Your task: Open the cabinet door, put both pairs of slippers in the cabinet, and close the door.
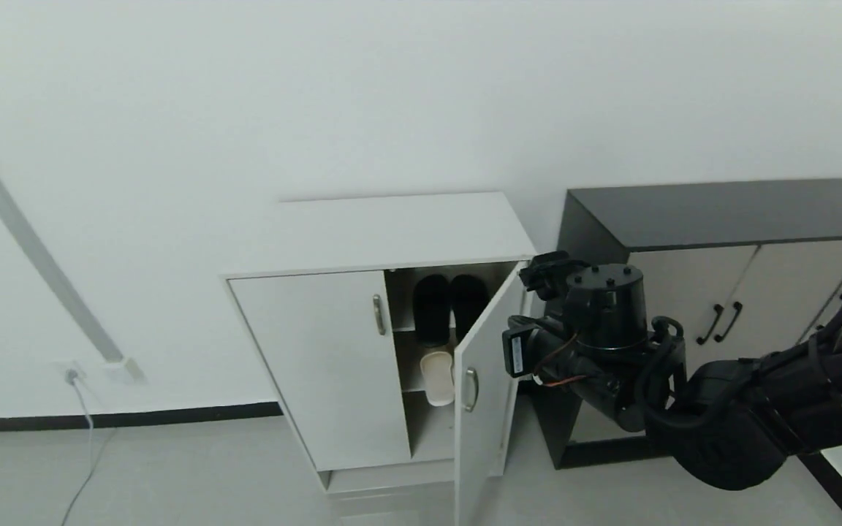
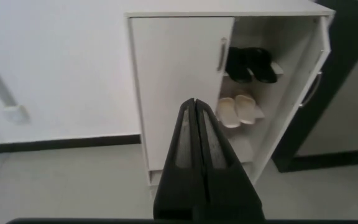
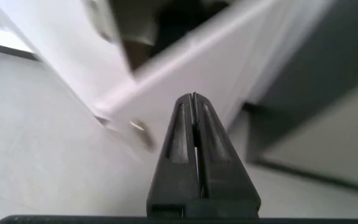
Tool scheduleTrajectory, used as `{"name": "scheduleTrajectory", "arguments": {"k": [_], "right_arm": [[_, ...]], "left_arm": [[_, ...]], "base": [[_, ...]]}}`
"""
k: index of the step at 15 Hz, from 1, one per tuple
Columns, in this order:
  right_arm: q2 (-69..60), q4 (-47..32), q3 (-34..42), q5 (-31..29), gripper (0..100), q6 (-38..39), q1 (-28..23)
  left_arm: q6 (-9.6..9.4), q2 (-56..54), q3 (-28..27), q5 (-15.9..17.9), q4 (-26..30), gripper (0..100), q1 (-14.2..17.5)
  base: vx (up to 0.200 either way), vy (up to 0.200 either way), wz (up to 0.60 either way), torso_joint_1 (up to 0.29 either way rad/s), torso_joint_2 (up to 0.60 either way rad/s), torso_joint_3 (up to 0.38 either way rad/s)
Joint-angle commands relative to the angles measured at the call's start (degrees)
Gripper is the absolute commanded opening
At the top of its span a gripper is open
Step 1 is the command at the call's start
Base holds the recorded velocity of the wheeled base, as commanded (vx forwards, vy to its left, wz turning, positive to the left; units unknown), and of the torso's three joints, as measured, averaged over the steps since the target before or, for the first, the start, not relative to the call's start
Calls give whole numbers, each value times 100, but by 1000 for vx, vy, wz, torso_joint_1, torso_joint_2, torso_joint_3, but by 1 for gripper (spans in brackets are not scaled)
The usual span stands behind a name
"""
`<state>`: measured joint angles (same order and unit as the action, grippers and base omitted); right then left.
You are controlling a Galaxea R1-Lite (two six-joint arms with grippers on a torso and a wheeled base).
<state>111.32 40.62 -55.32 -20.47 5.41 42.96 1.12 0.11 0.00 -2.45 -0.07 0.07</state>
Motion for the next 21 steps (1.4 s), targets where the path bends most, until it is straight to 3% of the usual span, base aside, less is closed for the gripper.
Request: {"name": "scheduleTrajectory", "arguments": {"k": [1, 5, 8, 11, 18, 21], "right_arm": [[3, -1, 30, -1, 0, 12, -16], [-14, 166, 223, -19, 0, -146, -24], [-155, 737, 733, -27, 0, -330, -112], [-269, 834, 1287, 34, 0, -392, -227], [-296, 930, 1920, 87, 0, -383, -262], [-243, 930, 1937, 87, 0, -374, -218]], "left_arm": [[2, -2, 0, -1, -1, 0, 1], [11, -2, 0, -1, -1, 0, 1], [11, -2, 0, -1, -1, 0, 1], [2, -2, 0, -1, -1, 0, 1], [2, -2, 0, -1, -1, 0, 1], [11, -2, 0, -1, -1, 0, 1]], "base": [[0, 0, 600, -7, 7, 7], [0, 0, 0, 0, 0, 0], [0, 0, 0, 0, 0, 0], [0, 0, 0, 0, 0, 0], [200, 0, 0, 2, 0, 3], [0, 0, 0, 0, 0, 0]]}}
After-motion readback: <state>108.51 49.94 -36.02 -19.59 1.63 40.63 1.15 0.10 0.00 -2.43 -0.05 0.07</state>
